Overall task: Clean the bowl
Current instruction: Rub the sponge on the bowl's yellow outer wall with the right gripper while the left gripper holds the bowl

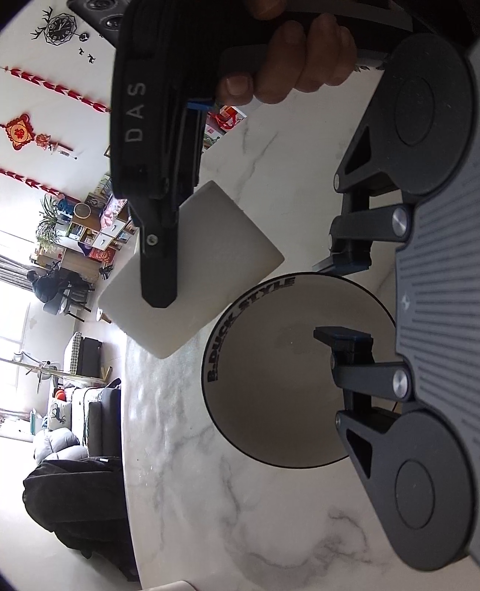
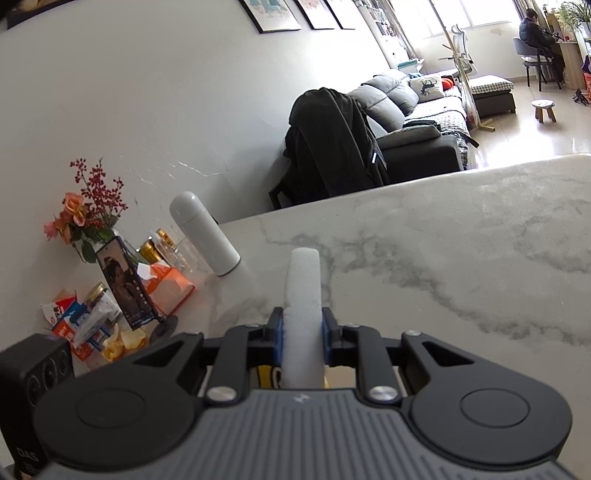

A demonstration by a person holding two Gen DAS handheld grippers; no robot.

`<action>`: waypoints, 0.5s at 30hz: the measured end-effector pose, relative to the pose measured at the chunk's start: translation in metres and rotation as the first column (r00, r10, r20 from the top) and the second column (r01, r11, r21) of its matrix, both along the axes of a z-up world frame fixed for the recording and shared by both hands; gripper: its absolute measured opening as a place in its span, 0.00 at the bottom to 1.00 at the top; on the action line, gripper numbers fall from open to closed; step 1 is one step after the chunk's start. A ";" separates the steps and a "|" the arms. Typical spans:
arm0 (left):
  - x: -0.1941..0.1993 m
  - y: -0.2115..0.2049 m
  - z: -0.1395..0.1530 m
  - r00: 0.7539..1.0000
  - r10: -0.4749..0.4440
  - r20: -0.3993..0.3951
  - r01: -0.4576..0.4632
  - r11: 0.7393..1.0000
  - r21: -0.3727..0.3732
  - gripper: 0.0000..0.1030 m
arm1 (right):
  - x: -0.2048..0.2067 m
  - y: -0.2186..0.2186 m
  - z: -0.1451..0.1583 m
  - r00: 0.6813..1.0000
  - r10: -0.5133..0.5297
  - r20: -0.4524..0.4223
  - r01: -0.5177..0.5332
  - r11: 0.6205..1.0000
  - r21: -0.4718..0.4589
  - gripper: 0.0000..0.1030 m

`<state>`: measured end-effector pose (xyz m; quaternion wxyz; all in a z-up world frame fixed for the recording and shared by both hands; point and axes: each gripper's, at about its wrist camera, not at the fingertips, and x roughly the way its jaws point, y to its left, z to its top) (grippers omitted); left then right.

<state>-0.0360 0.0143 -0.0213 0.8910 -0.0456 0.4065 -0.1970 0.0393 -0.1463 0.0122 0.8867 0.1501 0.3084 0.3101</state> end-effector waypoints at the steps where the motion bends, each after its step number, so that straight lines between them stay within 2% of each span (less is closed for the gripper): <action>1: -0.001 0.000 -0.001 1.000 -0.001 -0.002 0.001 1.000 0.000 0.29 | -0.001 0.001 0.001 1.000 0.005 0.005 -0.005 1.000 -0.002 0.21; 15: -0.003 -0.001 -0.014 0.999 0.011 -0.035 -0.009 0.998 0.059 0.29 | 0.001 0.006 -0.015 0.999 0.013 -0.038 -0.014 1.000 -0.028 0.21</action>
